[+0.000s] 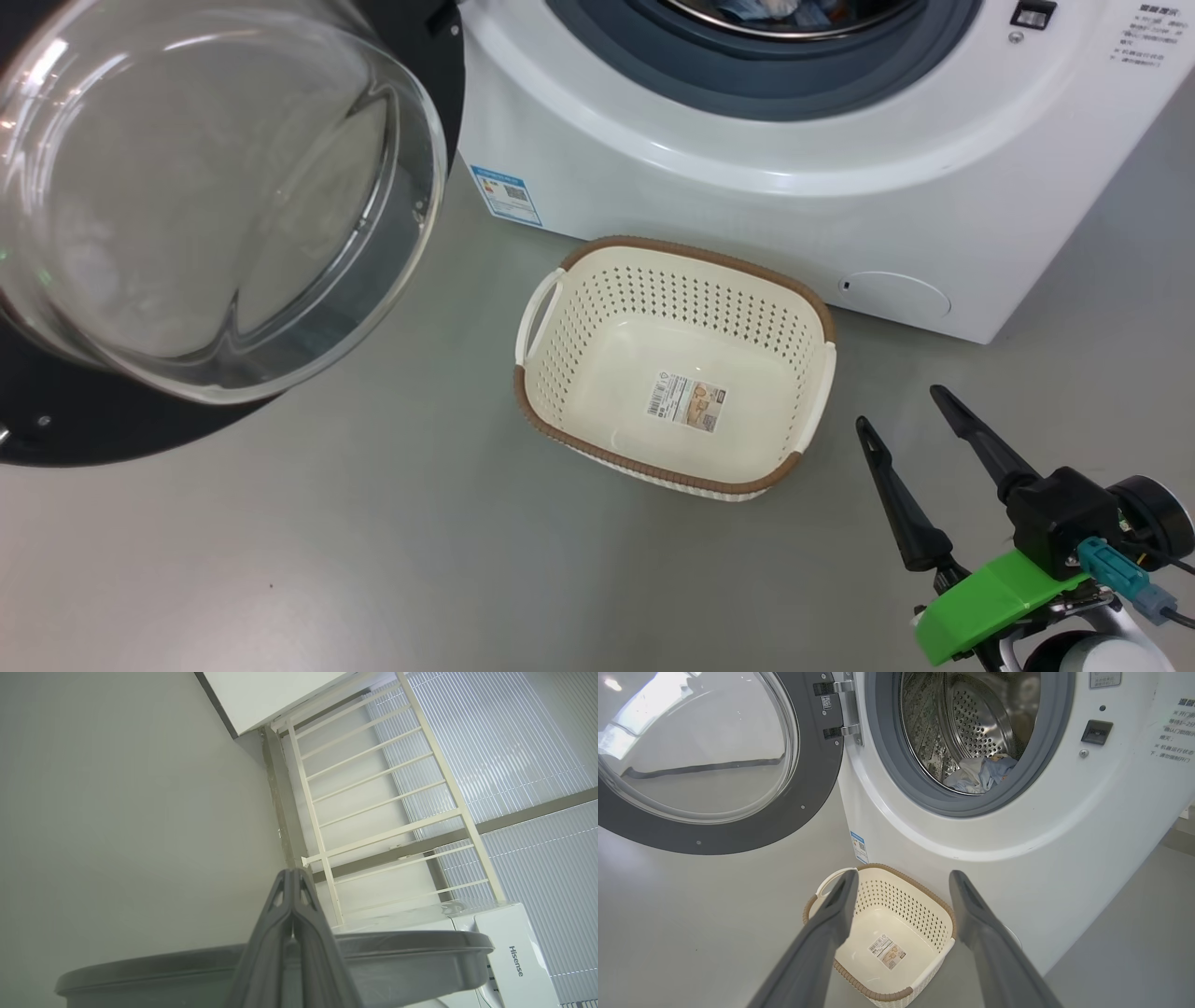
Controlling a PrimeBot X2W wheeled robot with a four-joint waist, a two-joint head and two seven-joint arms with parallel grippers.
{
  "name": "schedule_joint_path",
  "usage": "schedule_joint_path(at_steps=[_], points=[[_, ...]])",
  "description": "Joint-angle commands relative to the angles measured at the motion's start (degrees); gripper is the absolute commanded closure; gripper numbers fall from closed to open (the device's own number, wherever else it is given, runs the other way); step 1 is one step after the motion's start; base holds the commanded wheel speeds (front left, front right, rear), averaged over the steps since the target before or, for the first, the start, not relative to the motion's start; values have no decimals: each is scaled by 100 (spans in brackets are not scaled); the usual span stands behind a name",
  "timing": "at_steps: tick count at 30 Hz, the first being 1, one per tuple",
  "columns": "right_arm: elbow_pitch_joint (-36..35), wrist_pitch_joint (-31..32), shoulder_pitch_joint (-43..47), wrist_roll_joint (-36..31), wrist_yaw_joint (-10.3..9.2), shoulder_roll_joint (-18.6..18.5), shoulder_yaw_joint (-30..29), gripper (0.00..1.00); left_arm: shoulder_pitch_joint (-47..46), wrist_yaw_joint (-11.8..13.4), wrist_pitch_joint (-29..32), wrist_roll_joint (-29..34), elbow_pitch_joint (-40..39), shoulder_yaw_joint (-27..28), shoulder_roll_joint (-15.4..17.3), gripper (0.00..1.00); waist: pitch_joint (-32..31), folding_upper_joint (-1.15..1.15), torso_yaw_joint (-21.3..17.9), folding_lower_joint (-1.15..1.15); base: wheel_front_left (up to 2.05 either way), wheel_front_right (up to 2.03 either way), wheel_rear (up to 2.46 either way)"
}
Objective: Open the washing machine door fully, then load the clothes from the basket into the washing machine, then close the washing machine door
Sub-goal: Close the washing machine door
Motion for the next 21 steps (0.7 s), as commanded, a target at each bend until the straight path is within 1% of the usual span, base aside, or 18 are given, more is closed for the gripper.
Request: schedule_joint_path(at_steps=[1,14,21], points=[[-196,15,-164,1,9,-22,132,0,-174,-74,50,72,-7,121,419,100,78,0,-60,0,0,0,0],[-247,52,-246,-28,9,-36,124,0,-360,-257,251,149,334,-25,320,100,230,0,-115,0,0,0,0],[-236,41,-267,-21,9,-46,93,0,-429,-378,373,170,445,-55,318,100,255,0,-111,0,0,0,0]])
